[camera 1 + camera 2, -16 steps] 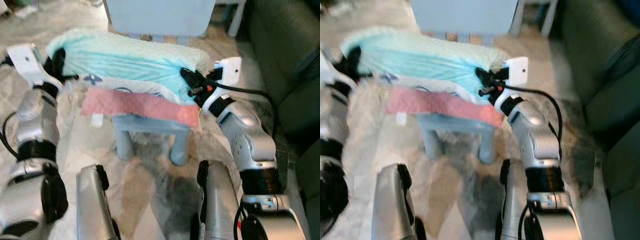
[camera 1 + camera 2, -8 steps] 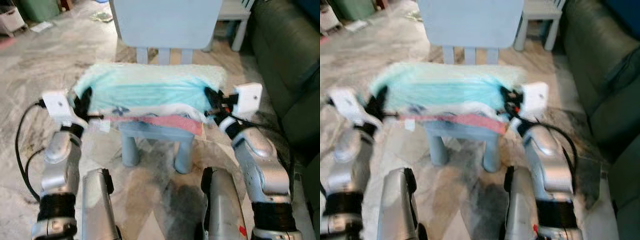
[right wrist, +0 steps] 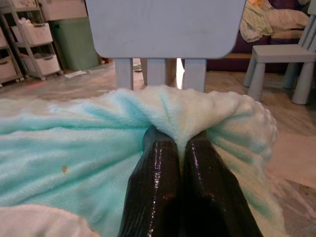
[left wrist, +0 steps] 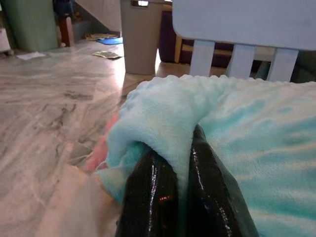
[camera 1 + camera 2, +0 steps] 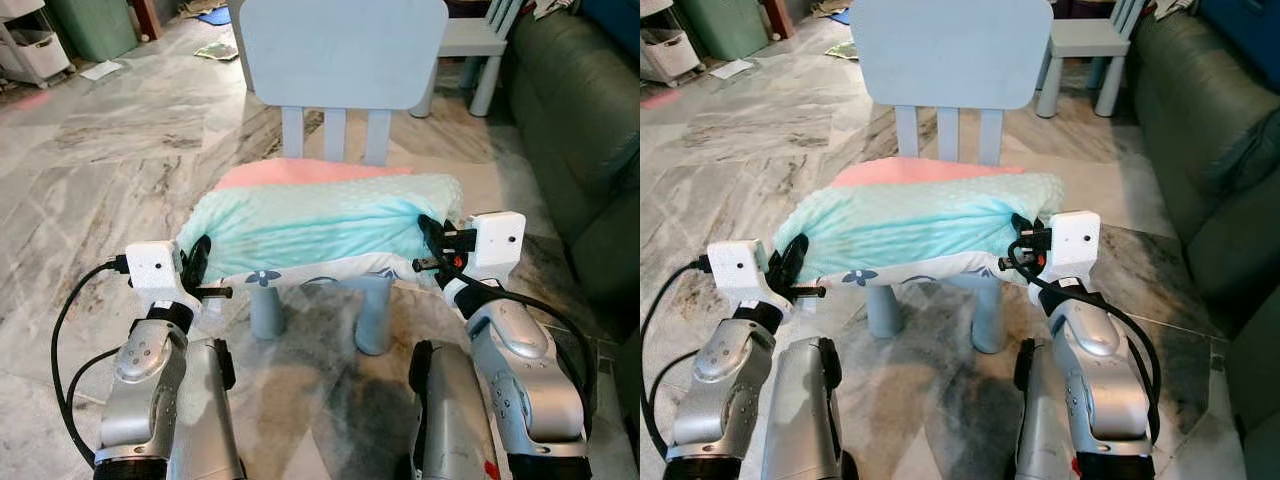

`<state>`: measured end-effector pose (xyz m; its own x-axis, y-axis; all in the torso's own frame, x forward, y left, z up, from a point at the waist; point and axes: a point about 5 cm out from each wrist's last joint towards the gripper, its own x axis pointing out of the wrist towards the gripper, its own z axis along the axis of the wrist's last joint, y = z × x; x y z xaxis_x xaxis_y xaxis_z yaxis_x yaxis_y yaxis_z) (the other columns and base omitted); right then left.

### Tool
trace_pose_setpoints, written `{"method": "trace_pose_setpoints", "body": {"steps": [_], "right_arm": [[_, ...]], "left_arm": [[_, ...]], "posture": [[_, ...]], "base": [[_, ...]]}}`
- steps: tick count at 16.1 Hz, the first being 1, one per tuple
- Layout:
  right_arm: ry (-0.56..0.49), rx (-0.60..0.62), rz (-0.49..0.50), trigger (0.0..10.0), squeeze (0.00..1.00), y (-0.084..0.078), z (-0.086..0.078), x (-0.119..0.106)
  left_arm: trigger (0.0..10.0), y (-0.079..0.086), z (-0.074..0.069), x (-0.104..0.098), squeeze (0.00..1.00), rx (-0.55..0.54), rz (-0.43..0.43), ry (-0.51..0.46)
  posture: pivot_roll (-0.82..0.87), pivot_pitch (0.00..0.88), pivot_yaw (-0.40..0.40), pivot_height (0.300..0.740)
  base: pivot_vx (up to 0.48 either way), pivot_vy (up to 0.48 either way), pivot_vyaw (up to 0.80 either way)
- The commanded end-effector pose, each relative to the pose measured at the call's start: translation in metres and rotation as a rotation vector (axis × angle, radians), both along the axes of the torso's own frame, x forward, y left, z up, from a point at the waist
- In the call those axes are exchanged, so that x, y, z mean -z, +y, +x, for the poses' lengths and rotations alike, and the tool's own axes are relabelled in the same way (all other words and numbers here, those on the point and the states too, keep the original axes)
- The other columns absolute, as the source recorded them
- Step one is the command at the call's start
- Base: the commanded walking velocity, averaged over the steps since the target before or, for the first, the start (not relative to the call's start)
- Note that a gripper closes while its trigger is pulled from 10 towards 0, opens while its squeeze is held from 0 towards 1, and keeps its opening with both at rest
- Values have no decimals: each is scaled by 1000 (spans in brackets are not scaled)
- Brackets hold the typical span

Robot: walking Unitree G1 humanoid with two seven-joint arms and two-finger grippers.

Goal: Move the pillow to the sofa

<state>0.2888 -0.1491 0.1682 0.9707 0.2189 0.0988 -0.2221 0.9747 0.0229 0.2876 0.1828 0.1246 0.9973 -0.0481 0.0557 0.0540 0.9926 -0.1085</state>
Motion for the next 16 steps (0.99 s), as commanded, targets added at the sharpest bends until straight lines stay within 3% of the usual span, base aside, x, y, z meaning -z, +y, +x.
{"method": "trace_pose_setpoints", "body": {"steps": [1,6,16], "right_arm": [[-61,18,-4,10000,0,0,1,-17],[-83,48,14,10000,0,-2,5,-24],[-79,73,42,10000,0,-4,5,-24]], "left_arm": [[10000,7,1,-6,0,-34,26,0],[10000,5,-2,-3,0,-38,14,37],[10000,0,-1,-1,0,-8,12,62]], "posture": [[-13,0,41,385],[-12,0,39,389],[-21,0,51,496]], "base": [[0,0,0],[0,0,0],[0,0,0]]}}
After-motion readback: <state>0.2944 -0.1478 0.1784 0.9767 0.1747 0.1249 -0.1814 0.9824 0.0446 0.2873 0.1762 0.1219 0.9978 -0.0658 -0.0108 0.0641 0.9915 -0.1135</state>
